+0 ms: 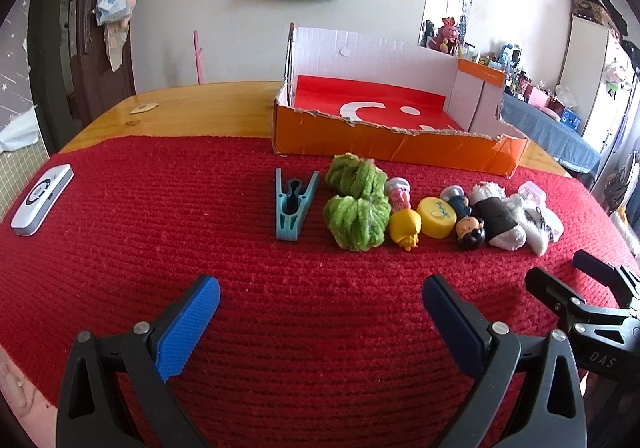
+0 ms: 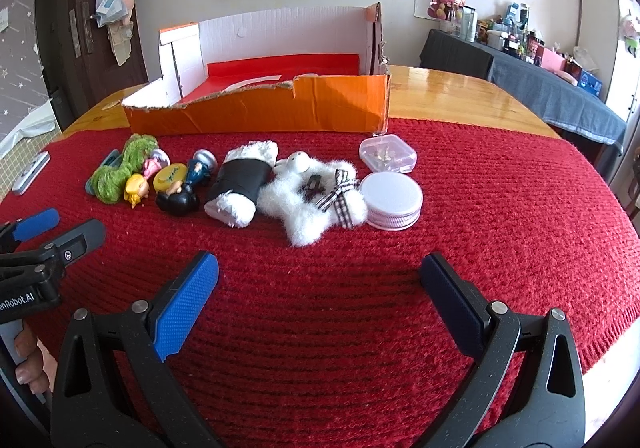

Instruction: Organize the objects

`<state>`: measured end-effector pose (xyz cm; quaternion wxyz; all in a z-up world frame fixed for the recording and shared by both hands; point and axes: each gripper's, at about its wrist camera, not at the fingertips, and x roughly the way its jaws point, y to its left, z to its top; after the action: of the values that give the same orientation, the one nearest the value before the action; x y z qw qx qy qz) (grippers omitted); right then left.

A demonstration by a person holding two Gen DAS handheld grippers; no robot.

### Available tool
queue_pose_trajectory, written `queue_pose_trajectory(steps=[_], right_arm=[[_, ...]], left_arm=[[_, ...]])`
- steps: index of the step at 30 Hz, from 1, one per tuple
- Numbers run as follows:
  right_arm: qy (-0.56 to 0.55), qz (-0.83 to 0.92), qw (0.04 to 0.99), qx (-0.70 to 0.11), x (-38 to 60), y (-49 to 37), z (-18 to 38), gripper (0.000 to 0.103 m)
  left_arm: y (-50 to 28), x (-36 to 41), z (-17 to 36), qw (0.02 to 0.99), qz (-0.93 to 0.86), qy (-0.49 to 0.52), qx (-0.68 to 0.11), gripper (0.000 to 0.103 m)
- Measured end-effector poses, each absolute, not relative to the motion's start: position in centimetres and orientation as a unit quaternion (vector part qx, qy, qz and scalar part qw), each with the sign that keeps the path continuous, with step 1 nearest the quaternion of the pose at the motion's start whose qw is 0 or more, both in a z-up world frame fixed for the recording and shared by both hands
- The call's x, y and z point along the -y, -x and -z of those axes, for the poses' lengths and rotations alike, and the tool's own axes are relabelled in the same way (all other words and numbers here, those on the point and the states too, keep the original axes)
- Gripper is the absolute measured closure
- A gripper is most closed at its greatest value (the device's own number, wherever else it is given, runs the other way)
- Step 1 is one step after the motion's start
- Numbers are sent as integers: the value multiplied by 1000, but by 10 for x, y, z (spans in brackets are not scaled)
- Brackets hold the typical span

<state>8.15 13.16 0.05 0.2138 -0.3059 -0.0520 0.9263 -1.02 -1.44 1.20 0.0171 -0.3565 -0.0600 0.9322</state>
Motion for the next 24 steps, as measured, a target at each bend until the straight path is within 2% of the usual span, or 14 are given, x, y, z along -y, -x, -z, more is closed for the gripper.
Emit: queue_pose_trajectory(steps=[11,17,24], right_arm=[[307,-924,224,39,-174,-77,-38,0],[354,-911,212,10,-213,-67,-42,0],[387,-901,192,30,-225,-69,-40,0]], left_arm=[[44,50,-37,47,-913,396,82,0],[76,65,-29,58,-895,439,61,0],[91,78,-23,93,-878,467,52,0]])
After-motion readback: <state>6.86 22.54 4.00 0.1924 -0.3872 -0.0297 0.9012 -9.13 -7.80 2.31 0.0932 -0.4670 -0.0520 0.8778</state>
